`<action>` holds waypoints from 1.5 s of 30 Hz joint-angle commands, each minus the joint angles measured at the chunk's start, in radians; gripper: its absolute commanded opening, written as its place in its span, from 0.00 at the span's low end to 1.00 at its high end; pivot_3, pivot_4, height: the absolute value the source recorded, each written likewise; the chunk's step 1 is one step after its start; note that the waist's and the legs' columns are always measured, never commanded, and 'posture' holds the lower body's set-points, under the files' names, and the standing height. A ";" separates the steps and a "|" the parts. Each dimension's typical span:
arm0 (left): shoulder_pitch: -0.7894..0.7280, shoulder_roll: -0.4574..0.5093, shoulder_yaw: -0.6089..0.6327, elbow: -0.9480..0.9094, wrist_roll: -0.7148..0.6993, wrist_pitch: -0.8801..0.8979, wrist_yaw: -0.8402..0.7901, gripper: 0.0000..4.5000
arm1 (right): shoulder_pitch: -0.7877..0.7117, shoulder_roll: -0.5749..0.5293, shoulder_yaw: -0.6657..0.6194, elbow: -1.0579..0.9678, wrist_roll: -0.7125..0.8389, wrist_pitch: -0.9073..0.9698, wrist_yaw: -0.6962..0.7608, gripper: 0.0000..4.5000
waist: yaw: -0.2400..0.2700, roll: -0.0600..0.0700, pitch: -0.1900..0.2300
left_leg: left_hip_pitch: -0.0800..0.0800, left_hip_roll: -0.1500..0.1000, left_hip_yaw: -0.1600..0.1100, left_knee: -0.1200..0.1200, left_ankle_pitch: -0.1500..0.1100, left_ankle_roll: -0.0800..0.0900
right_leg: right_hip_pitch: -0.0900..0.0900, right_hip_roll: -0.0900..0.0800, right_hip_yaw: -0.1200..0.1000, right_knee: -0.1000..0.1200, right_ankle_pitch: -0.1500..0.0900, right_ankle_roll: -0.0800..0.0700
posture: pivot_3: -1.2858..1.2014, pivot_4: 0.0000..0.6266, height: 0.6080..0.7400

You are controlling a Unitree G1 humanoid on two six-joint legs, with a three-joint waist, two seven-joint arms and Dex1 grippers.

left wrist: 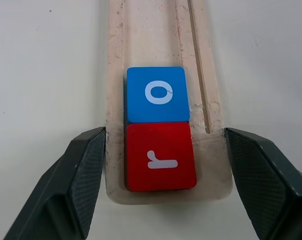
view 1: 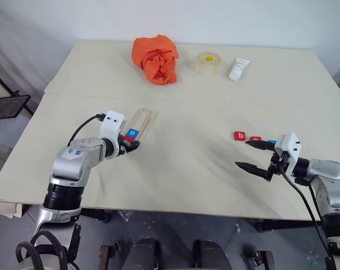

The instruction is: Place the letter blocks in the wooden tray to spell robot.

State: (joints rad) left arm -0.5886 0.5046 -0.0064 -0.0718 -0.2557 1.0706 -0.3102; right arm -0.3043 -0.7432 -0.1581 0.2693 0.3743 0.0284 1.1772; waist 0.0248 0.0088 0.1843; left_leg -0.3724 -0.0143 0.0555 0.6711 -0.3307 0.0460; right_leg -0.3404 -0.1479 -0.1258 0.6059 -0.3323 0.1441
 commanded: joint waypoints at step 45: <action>-0.239 -0.076 -0.505 0.176 0.275 -0.663 -0.723 0.75 | 0.505 -0.013 -0.304 -0.424 0.105 0.068 -0.148 1.00 | 0.005 -0.001 0.001 | -0.003 -0.001 0.000 0.000 0.000 0.002 | -0.001 0.000 -0.002 -0.003 0.000 0.000 | 0.52 0.24 1.00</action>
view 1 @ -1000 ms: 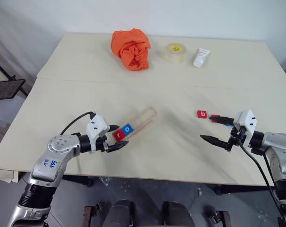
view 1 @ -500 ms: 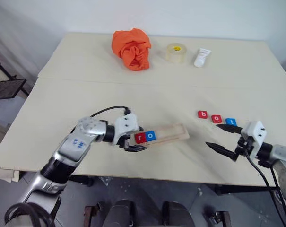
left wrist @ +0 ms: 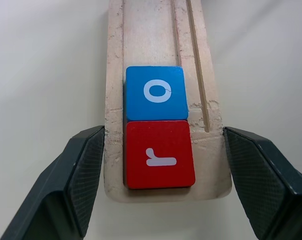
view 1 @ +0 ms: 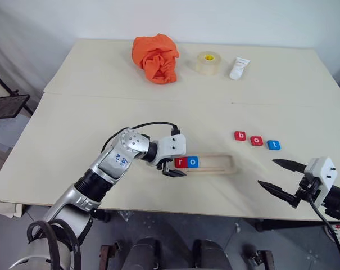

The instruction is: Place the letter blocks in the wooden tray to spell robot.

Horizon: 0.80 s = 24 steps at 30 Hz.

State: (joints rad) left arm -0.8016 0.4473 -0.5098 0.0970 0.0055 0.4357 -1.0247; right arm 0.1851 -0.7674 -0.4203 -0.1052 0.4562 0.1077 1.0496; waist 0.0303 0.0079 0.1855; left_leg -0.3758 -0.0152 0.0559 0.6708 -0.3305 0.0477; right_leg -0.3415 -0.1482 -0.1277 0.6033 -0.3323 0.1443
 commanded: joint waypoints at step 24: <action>0.016 -0.046 0.046 -0.032 0.029 -0.041 -0.021 1.00 | 0.014 0.020 -0.024 -0.081 0.023 0.004 -0.059 1.00 | -0.002 0.000 0.000 | 0.000 0.000 -0.001 0.001 0.000 0.000 | 0.000 0.000 0.000 0.000 0.000 0.000 | 0.52 0.24 1.00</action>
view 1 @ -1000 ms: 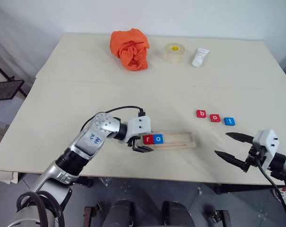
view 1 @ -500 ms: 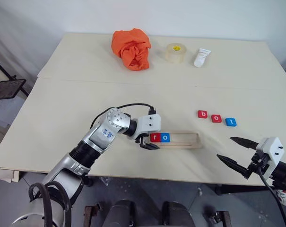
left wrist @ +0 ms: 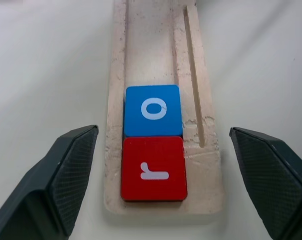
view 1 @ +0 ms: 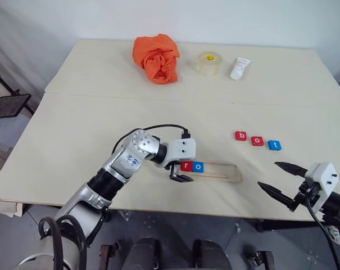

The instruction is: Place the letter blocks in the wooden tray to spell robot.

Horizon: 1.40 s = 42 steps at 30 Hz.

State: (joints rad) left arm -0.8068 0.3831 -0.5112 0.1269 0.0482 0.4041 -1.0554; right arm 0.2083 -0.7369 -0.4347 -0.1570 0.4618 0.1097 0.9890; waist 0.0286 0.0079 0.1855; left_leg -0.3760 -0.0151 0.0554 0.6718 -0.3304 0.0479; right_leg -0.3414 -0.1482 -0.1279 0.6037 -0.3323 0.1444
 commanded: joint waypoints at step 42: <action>0.476 0.055 0.544 0.103 -0.482 -0.684 -0.234 1.00 | -0.211 -0.128 -0.048 0.107 0.042 0.262 -0.049 1.00 | -0.005 0.002 -0.001 | -0.001 0.000 -0.002 0.007 -0.001 0.001 | 0.001 -0.001 -0.001 0.003 0.000 0.000 | 0.52 0.24 1.00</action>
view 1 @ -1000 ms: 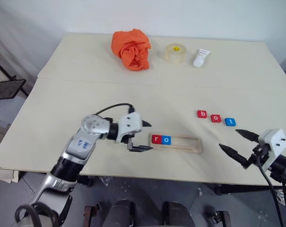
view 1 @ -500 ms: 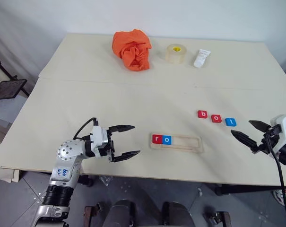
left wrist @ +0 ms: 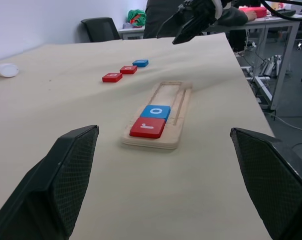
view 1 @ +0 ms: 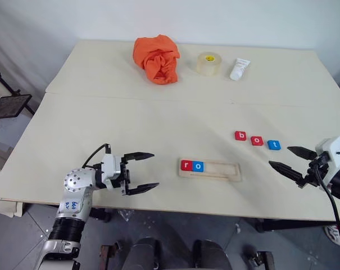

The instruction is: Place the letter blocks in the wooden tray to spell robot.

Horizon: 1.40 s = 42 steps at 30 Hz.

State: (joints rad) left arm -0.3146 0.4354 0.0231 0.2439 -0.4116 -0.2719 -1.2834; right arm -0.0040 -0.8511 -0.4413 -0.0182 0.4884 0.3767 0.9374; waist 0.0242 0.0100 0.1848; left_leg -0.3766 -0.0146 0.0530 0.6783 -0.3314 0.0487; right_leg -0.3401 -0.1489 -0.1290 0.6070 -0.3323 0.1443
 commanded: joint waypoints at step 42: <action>-0.055 -0.035 -0.036 -0.003 0.007 -0.036 0.025 1.00 | -0.672 0.248 0.396 0.220 -0.247 0.543 -0.489 1.00 | -0.013 0.000 0.000 | -0.014 -0.001 -0.002 0.004 0.000 0.000 | -0.017 -0.001 -0.002 0.013 0.000 0.000 | 0.52 0.24 1.00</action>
State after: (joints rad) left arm -0.3613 0.4053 -0.0122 0.2560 -0.4050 -0.2947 -1.2645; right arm -0.6913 -0.6084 -0.0286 0.2400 0.2513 0.8830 0.4694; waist 0.0116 0.0101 0.1847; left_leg -0.3908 -0.0153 0.0506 0.6825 -0.3314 0.0483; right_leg -0.3575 -0.1497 -0.1313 0.6199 -0.3322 0.1443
